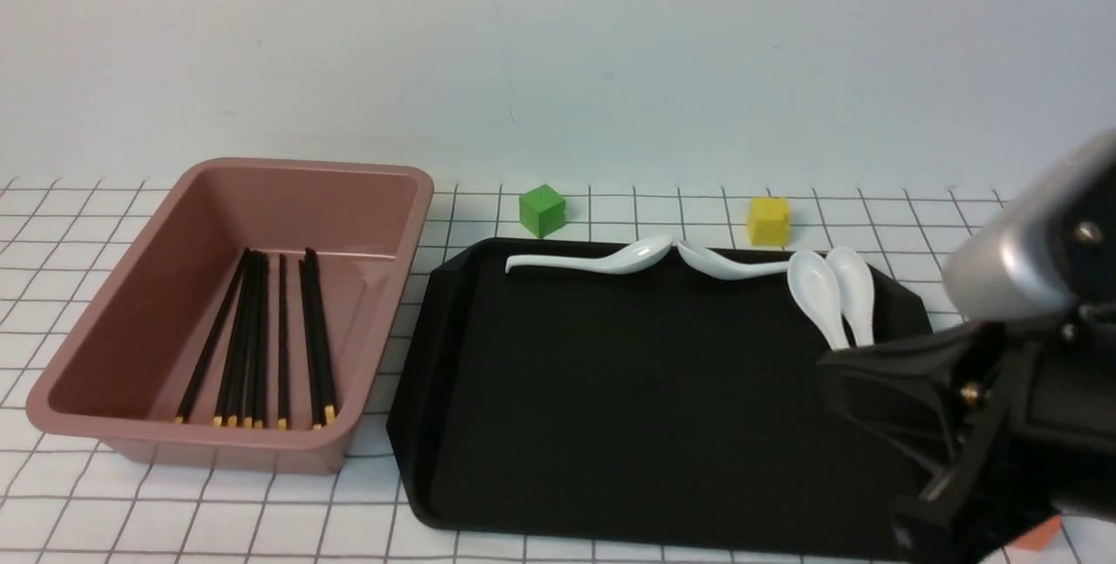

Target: On white black tablecloth take chopsticks from black tray and put them in box.

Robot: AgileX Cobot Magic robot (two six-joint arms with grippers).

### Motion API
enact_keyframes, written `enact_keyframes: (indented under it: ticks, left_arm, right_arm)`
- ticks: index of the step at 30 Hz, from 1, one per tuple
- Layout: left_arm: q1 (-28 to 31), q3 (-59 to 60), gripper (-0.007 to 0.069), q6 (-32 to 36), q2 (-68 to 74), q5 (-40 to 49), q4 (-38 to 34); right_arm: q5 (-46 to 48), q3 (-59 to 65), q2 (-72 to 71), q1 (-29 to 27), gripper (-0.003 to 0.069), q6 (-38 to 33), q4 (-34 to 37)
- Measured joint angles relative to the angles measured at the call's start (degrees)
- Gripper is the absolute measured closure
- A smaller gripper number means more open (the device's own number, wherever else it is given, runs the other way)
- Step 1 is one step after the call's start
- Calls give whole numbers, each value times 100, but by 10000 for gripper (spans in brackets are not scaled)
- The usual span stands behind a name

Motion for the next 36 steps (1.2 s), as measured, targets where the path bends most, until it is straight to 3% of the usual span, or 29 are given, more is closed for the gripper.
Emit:
enact_keyframes:
  ticks: [13,18,23,26,29,32,36]
  left_arm:
    - [0,0,386,0,0,0,0]
    - [0,0,386,0,0,0,0]
    - [0,0,386,0,0,0,0]
    - [0,0,386,0,0,0,0]
    - [0,0,386,0,0,0,0]
    - [0,0,386,0,0,0,0]
    - [0,0,386,0,0,0,0]
  right_arm:
    - [1245,190,-698,0,657,48,-148]
    - [1184,197,-698,0,655,74,-159]
    - [257,645,-883,-40,652,89,-580]
    - [-414,1237,-1284,-348,650,89,-777]
    - [-982,2093,-2127,-1155,647,89,-771]
    - [-996,2962,-3217,-2101,645,2,-616]
    - [-610,3677,-4211,-2964,642,-503,-266]
